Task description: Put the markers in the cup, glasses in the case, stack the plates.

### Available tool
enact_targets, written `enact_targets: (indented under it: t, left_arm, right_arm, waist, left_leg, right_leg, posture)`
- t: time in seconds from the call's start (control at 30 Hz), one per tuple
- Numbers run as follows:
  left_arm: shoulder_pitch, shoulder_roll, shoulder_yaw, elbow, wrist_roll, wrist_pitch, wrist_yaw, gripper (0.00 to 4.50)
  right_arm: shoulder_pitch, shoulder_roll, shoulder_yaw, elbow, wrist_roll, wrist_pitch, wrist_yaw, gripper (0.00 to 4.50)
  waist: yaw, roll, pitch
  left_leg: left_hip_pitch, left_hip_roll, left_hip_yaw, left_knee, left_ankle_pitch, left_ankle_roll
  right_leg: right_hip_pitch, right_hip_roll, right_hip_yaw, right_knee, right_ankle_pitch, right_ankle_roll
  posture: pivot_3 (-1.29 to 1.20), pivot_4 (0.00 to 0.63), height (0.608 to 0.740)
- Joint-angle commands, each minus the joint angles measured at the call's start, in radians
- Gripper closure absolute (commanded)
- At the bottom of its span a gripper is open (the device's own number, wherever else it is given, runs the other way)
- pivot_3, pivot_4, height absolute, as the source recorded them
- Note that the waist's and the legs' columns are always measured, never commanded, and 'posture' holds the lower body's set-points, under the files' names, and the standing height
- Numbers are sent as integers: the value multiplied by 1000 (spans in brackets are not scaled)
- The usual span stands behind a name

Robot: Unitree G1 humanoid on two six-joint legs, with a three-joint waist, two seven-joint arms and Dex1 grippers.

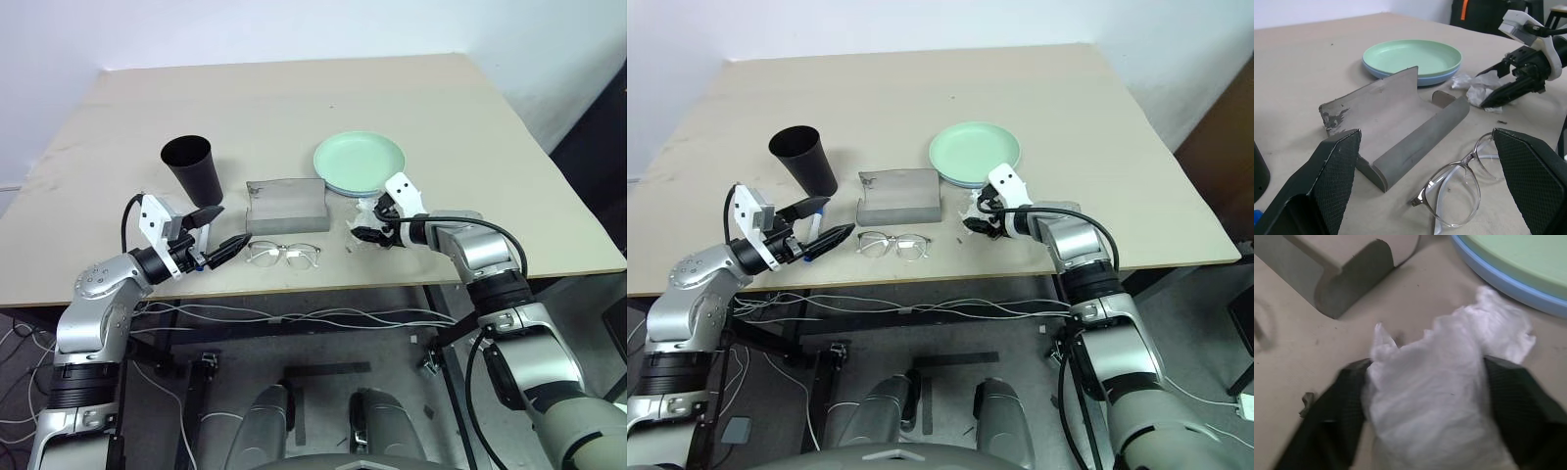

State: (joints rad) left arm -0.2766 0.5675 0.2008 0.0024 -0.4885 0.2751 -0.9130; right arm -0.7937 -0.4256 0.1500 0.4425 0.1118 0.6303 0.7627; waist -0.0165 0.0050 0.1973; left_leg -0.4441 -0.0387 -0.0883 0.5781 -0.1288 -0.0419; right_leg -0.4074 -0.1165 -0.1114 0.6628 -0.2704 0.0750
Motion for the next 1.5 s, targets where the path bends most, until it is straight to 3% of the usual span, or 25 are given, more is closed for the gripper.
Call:
enact_targets:
  t: [0.03,0.2,0.27,0.47,0.77,1.07,1.17,1.5]
  left_arm:
    - [2,4,5,-17,-1,-15,0,0]
    - [7,2,10,-20,-6,-13,2,0]
    - [8,1,13,-22,-9,-11,5,0]
    - [23,-2,20,-37,-14,-10,17,0]
    - [46,-8,34,-58,-20,-11,40,0]
    - [90,-14,46,-105,-24,-8,69,0]
    - [95,-11,49,-109,-25,-8,74,0]
    - [86,-10,46,-103,-25,-8,73,0]
  right_arm:
    - [-12,-15,-3,-3,-14,0,-1,2264]
    - [-26,-39,-16,-58,-3,34,23,3998]
    - [-36,-46,-35,-88,19,40,40,4471]
    - [-195,-17,-150,-32,96,6,12,4471]
    - [-507,106,-223,680,19,-416,-200,4471]
    - [-555,178,-231,879,-53,-513,-349,4471]
    - [-550,188,-240,887,-62,-513,-361,3744]
    - [-586,181,-265,874,-72,-535,-353,321]
  waist:
    - [0,0,0]
    - [1,0,0]
    - [2,0,0]
    - [-4,0,1]
    - [-1,-2,1]
    - [-5,-2,1]
    - [-5,-2,1]
    - [-5,-2,1]
  left_leg:
    - [0,0,0,0,0,0]
    - [0,0,0,0,0,0]
    - [0,0,0,0,0,0]
    - [0,1,1,0,0,0]
    - [1,1,2,0,0,0]
    - [1,2,3,-1,0,0]
    - [2,2,3,0,0,0]
    - [1,2,4,0,0,0]
  right_leg:
    - [0,0,0,0,0,0]
    - [0,0,0,0,0,0]
    - [0,0,0,0,0,0]
    - [-1,0,0,0,0,0]
    - [0,2,1,0,1,-1]
    - [-1,3,3,1,3,-4]
    - [-1,4,4,1,3,-3]
    - [-1,4,4,1,3,-4]
  posture:
    - [0,150,740]
    - [0,150,740]
    - [0,150,740]
    - [0,150,740]
    - [0,150,740]
    - [0,150,740]
    - [0,150,740]
    - [0,150,740]
